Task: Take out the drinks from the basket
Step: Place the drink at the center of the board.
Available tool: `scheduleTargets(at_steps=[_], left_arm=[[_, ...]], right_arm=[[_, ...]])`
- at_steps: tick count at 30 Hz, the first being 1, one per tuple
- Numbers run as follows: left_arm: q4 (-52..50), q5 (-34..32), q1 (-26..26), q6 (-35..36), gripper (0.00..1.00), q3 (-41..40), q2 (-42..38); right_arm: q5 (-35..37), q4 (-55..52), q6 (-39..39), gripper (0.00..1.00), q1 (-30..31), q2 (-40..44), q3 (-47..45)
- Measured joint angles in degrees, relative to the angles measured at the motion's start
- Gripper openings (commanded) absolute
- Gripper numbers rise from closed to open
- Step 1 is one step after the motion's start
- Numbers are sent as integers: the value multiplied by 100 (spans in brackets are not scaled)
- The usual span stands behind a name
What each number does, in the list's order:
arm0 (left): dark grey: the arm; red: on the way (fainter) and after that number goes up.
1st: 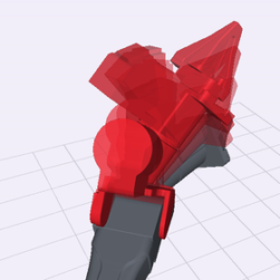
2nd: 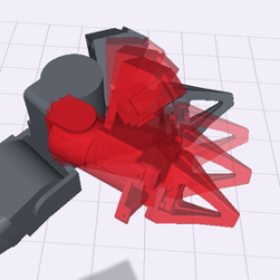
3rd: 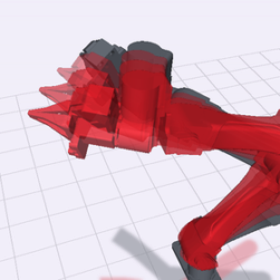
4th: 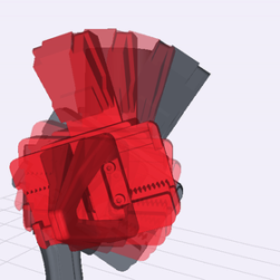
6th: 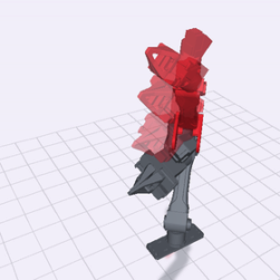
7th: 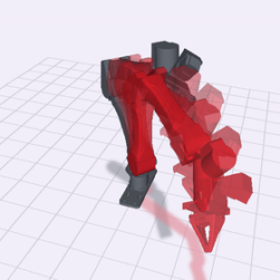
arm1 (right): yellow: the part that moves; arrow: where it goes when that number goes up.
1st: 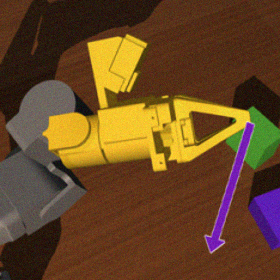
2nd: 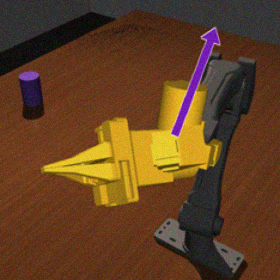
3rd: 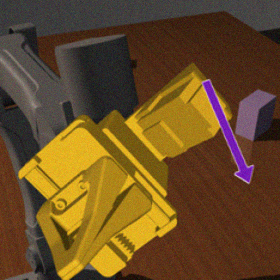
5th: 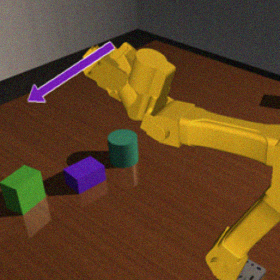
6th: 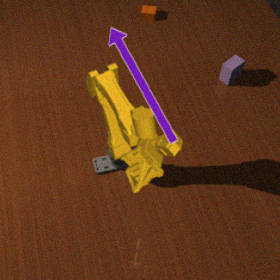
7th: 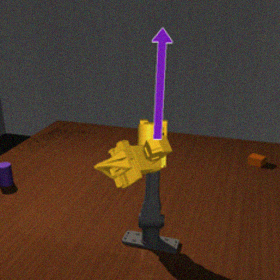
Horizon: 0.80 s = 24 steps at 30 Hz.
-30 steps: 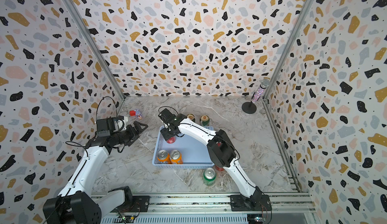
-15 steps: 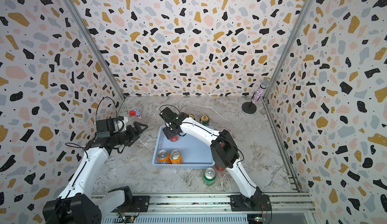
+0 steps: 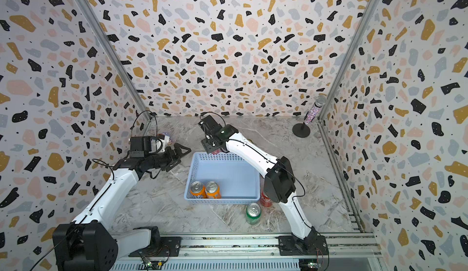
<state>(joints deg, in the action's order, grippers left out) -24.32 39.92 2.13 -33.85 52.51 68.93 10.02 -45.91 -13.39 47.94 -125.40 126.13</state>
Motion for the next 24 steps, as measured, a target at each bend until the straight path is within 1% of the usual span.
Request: scheduleTargets(at_steps=[7,12,24], left_arm=[[4,-2,0,138,100,2,118],[4,-7,0,149,100,2,186],[13,-15,149,149,100,2,164]], right_arm=[[-9,2,-4,32,-315,-295,426],[-83,2,-22,32,-304,-557,619],[-409,162,-278,31,-264,-1071,636]])
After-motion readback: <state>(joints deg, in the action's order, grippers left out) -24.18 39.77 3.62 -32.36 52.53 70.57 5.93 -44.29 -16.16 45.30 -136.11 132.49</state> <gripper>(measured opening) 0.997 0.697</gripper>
